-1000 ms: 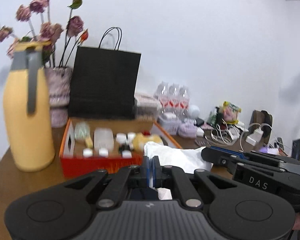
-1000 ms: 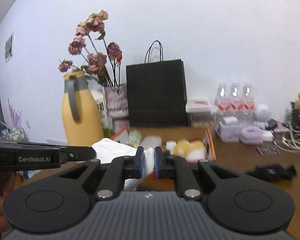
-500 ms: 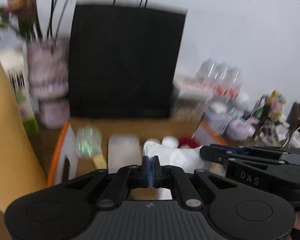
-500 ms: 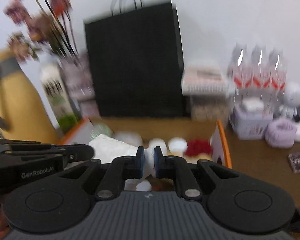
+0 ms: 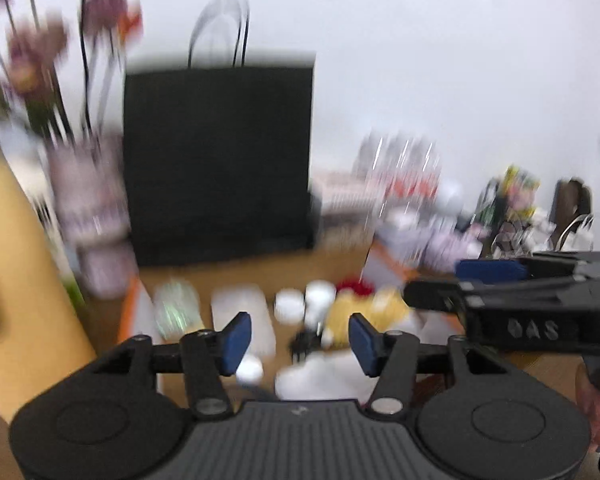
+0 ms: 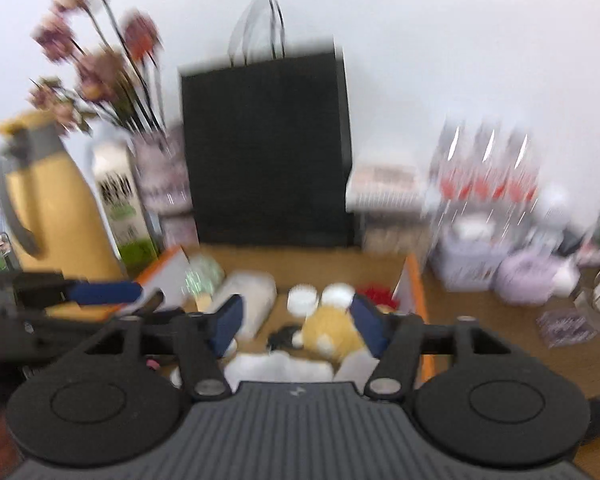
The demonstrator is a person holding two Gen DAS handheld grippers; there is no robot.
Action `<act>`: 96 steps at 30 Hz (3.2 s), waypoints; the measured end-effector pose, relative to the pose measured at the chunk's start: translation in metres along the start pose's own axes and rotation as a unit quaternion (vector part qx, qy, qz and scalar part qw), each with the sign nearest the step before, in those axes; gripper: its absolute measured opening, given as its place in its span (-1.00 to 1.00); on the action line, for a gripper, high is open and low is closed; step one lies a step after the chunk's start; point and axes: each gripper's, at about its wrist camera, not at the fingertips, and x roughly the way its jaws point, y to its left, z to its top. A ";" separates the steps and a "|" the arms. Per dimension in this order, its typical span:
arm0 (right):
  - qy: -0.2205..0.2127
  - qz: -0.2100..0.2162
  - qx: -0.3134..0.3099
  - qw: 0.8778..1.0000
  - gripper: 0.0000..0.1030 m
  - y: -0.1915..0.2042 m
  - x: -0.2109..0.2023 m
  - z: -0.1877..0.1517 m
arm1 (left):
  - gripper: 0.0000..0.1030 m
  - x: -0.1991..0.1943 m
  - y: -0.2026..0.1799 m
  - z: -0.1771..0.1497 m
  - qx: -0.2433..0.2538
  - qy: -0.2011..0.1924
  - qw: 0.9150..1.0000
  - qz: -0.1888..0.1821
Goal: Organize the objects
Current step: 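Carry the white cloth into the box and open both grippers, then withdraw both tools toward the purple cloth, then grasp the purple cloth with the left gripper while the right gripper grasps a black cable, then carry the purple cloth and cable into the box and open both grippers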
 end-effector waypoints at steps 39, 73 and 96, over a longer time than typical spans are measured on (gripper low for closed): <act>0.084 -0.022 -0.023 0.996 1.00 0.053 -0.187 -0.206 | 0.94 -0.158 -0.058 -0.227 -0.086 0.122 0.985 0.085; 0.054 -0.004 -0.012 0.998 -0.39 0.064 -0.233 -0.222 | -0.92 -0.227 -0.068 -0.214 -0.100 0.050 0.991 0.068; 0.005 0.029 -0.056 0.998 -0.39 0.030 -0.034 -0.028 | -0.92 -0.038 0.036 -0.009 -0.153 -0.027 0.986 0.052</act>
